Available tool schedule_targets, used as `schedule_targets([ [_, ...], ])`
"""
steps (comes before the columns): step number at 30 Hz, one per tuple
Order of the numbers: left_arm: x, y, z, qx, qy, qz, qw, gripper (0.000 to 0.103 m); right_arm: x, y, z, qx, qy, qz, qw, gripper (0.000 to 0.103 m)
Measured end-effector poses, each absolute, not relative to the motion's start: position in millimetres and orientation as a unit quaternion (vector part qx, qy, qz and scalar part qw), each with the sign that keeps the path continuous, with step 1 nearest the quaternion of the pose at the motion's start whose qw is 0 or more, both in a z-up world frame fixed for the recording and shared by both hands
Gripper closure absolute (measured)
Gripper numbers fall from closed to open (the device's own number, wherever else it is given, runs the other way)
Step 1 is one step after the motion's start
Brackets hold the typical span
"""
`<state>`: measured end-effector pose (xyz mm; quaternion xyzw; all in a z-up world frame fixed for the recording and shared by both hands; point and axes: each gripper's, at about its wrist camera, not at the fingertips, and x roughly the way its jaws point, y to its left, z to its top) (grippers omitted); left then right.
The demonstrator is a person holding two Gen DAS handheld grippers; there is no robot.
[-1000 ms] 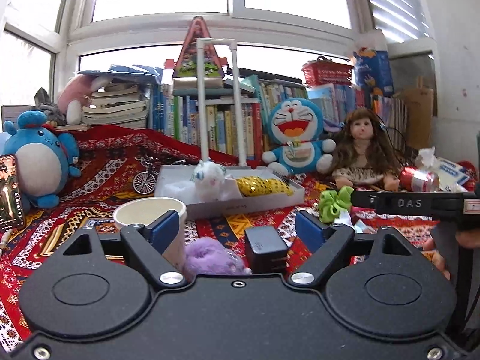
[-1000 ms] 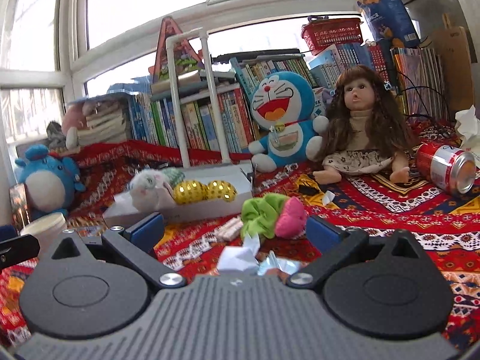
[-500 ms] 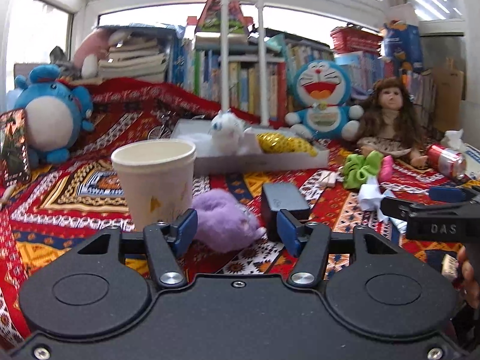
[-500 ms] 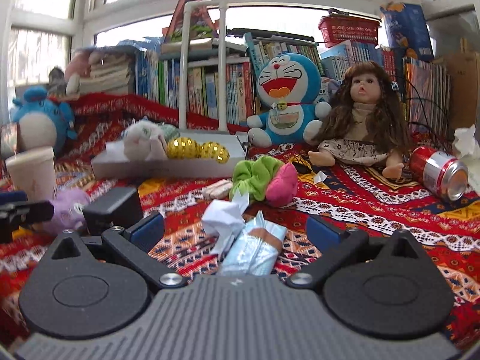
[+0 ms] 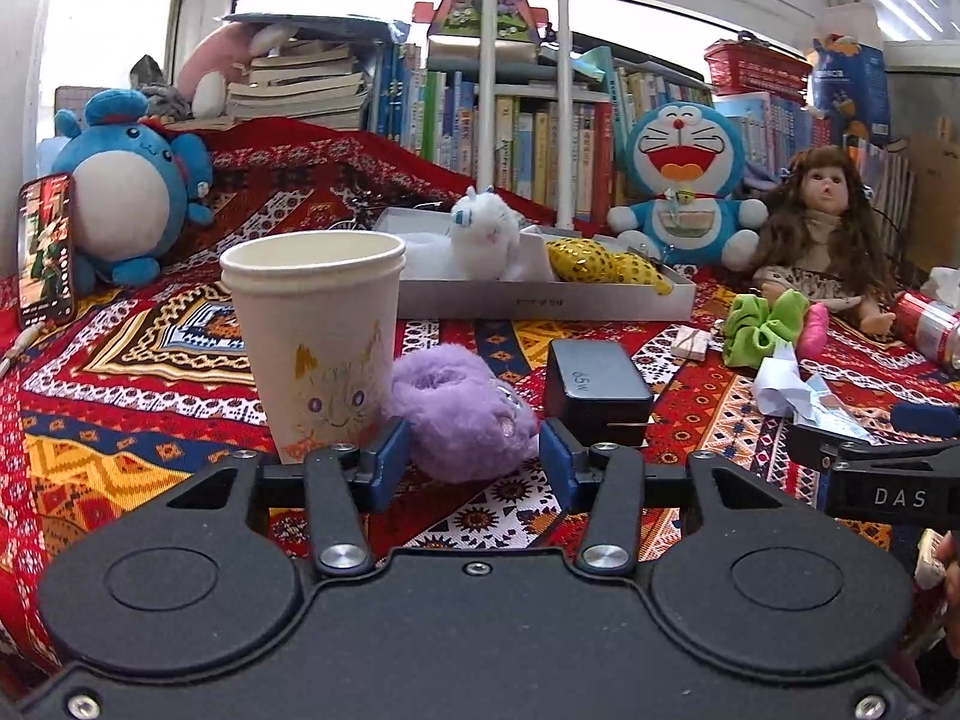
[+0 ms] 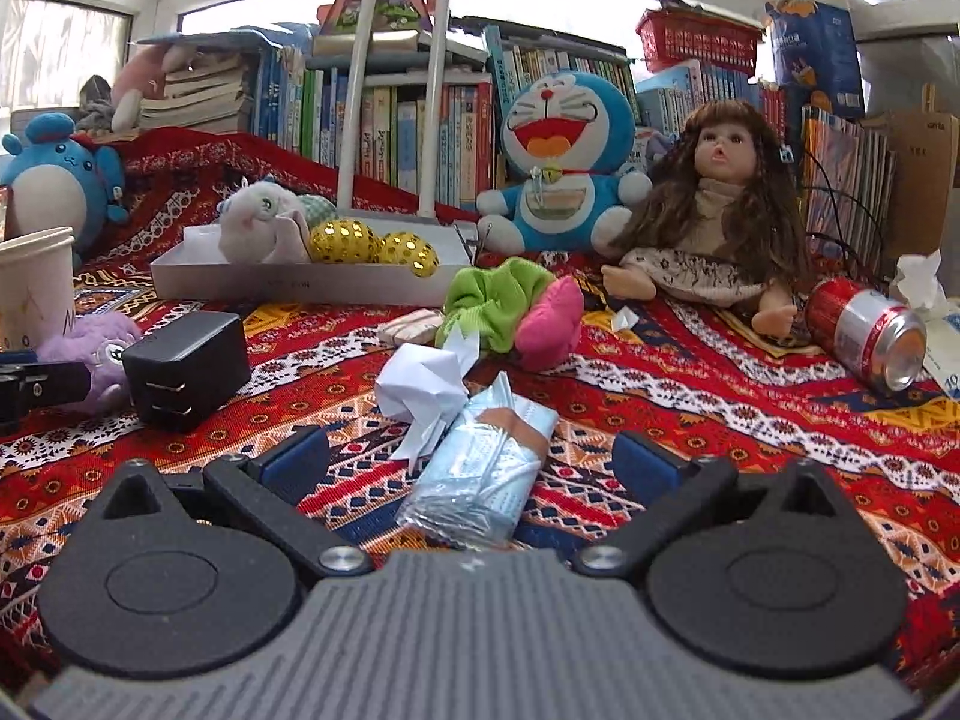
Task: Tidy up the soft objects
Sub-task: 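Grasp the purple fluffy toy with the left gripper while the right gripper grasps the blue wrapped packet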
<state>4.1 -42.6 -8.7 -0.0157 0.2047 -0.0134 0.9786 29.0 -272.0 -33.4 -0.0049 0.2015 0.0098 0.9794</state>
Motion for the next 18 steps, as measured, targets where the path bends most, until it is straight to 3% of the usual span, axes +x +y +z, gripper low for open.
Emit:
schedule_targets([
  [9, 12.1, -29.7, -10.9, -0.089, 0.221, -0.004, 0.971, 0.050, 38.8, -285.3, -36.3, 0.051, 0.236, 0.011, 0.970, 0.000],
  [18, 17.1, -19.6, -12.8, -0.168, 0.226, 0.016, 0.959, 0.046, 41.9, -278.5, -36.0, 0.026, 0.246, 0.007, 0.969, 0.000],
])
